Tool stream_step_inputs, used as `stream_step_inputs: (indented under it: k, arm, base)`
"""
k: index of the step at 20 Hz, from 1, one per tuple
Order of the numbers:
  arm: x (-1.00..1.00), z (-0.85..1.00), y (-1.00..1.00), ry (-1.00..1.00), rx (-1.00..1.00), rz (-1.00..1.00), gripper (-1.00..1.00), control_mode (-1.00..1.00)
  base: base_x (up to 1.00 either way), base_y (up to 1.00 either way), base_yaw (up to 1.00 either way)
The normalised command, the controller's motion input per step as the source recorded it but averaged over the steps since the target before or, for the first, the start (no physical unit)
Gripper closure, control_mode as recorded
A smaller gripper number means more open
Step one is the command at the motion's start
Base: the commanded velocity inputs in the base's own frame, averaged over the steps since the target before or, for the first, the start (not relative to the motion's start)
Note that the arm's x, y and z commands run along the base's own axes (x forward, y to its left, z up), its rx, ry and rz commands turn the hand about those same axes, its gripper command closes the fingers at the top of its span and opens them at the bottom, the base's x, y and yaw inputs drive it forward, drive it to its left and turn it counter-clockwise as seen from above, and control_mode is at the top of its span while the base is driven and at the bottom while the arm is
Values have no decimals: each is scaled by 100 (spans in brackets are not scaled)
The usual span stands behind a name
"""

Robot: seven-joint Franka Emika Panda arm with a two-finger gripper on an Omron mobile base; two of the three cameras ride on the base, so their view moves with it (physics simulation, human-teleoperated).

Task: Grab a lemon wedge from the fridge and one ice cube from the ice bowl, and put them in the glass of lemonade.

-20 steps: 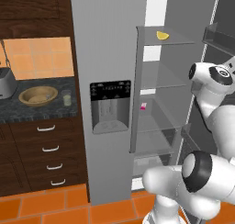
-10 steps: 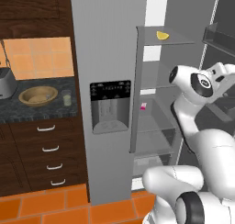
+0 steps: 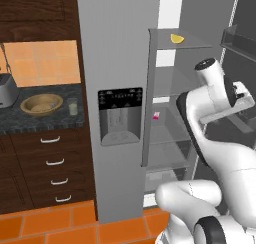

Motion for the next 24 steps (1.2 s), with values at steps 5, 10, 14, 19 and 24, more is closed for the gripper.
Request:
stream_step_inputs:
  k: [5, 10, 14, 19, 24]
  arm:
    - [-2, -39, 53, 2, 70, 17, -100, -100]
    - [-53, -1, 50, 1, 20, 16, -100, -100]
    - [-100, 41, 44, -4, 4, 14, -100, -100]
    - [-100, 52, 26, -10, 7, 15, -100, -100]
    - [-91, 54, 0, -13, 4, 9, -100, -100]
  base:
    - [0, 0, 0]
    - [0, 0, 0]
    - [0, 0, 0]
    - [0, 0, 0]
    - [0, 0, 0]
